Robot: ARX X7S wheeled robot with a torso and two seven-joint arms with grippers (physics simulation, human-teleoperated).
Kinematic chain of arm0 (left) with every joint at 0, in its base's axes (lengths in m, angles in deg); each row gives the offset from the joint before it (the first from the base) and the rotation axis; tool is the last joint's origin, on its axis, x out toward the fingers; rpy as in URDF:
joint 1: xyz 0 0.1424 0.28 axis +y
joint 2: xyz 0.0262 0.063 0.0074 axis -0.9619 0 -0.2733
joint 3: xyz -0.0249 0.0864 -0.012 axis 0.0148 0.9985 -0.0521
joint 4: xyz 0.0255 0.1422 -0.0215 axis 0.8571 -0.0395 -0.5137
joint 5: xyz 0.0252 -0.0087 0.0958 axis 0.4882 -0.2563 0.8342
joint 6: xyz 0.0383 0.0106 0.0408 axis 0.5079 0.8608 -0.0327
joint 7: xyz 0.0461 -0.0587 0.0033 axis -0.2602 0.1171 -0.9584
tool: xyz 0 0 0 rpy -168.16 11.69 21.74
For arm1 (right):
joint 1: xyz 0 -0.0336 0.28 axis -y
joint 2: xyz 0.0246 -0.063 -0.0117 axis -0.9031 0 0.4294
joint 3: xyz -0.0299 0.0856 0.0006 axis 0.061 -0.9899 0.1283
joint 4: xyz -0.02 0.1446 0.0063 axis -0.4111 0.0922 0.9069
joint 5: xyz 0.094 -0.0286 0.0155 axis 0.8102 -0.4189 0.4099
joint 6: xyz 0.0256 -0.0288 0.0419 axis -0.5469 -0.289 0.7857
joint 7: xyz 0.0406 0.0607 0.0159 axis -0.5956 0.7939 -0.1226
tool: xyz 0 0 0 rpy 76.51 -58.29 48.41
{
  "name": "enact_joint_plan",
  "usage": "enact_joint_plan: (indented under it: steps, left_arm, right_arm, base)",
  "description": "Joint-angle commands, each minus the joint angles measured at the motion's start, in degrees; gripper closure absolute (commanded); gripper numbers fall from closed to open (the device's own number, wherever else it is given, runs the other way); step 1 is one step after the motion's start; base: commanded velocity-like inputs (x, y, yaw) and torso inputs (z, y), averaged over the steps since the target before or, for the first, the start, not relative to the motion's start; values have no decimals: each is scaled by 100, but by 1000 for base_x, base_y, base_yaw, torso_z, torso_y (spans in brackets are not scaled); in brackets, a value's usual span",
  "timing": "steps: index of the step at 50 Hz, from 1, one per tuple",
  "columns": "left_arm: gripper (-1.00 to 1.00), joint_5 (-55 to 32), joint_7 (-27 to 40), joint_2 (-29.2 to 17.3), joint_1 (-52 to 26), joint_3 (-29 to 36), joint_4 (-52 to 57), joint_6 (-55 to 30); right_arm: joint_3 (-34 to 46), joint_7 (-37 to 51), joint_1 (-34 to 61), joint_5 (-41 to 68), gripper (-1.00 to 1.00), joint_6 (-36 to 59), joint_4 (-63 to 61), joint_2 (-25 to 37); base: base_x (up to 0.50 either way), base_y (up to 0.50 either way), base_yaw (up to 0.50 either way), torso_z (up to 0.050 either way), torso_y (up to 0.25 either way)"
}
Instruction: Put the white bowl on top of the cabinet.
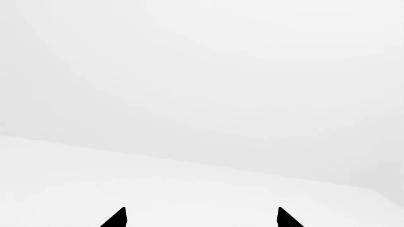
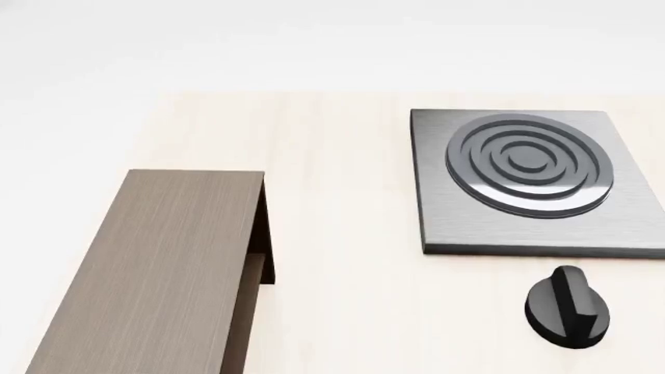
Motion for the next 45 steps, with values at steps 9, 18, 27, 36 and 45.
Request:
enact_joint_plan:
  steps: [9, 18, 27, 36, 45]
  left_arm:
    - [-100, 15, 14, -3, -10, 15, -3, -7]
    - [-100, 12, 21, -8, -7, 18, 2, -13]
    - [-100, 16, 29, -9, 2, 19, 12, -13]
    - [-100, 14, 28, -7, 6, 19, 12, -3]
    - [-100, -48, -10, 2, 11, 20, 3, 33]
  right_arm:
    - [26, -37, -427, 296, -100, -88, 171, -365]
    - [70, -86, -383, 281, -100, -95, 280, -420]
    - [3, -36, -491, 278, 100, -135, 213, -420]
    - [30, -75, -449, 252, 100, -122, 281, -404]
    - [-106, 58, -568, 175, 100, -263, 68, -387]
  base:
    - [0, 0, 0, -1, 0]
    - [1, -1, 0, -2, 0]
    - [0, 0, 0, -2, 0]
    - [3, -2, 0, -2, 0]
    - [1, -2, 1, -2, 0]
